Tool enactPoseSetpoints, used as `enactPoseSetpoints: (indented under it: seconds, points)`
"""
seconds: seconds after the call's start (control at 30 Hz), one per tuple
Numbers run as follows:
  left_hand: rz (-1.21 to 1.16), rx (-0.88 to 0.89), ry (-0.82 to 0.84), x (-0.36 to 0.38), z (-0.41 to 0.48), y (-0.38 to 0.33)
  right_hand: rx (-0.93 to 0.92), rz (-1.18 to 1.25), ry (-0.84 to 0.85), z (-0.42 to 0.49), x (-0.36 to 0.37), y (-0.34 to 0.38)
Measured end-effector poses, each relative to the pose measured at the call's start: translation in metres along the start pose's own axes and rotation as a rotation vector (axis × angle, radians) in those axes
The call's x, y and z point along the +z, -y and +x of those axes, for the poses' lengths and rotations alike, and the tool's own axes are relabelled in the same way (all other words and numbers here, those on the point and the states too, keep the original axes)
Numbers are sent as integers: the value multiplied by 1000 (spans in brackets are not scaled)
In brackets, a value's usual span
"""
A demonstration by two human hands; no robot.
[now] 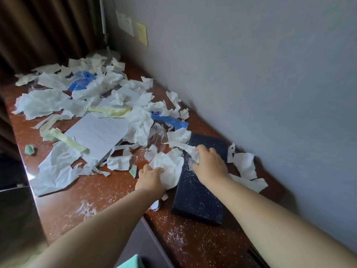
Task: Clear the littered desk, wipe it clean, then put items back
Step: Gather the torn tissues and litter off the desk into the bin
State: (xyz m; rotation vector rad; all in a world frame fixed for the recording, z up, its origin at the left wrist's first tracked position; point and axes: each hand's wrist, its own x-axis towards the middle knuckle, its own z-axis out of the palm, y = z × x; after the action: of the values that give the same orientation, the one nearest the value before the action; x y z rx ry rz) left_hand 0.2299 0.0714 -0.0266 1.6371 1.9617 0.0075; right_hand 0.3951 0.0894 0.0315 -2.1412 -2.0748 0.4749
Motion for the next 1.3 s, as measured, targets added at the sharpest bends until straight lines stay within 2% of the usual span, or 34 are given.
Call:
enactPoseSetpoints:
  seconds: [0.17,0.33,0.53,0.63,0.87,0.97,1.07,1.2,1.3]
  points:
    - [-152,-33,-103,4,-7,-2,2,3,17,-1,-1,-2]
    - [-261,-25,-289,-7,-24,-7,5,101,-46,-12,-7,-14]
    - [-340,100,-460,-40,-63,-40,25,230,-99,-44,-24,-29]
    - [-373,176,-494,-40,-89,-62,31,287,-120,-65,-35,-37]
    - [-426,289,-431,26,-167,-119,50,373,-171,-152,-43,-100]
    - [-517,255,-372,79,-203,-145,138,448,-195,-193,-21,-144]
    - [-497,261,-295,143,-227,-158,290,514,-192,-232,17,-196]
    - [-446,169,-115,243,-244,-141,477,500,-56,-278,84,-259]
    - [-385,1,31,320,-240,-101,601,548,163,-305,157,-288]
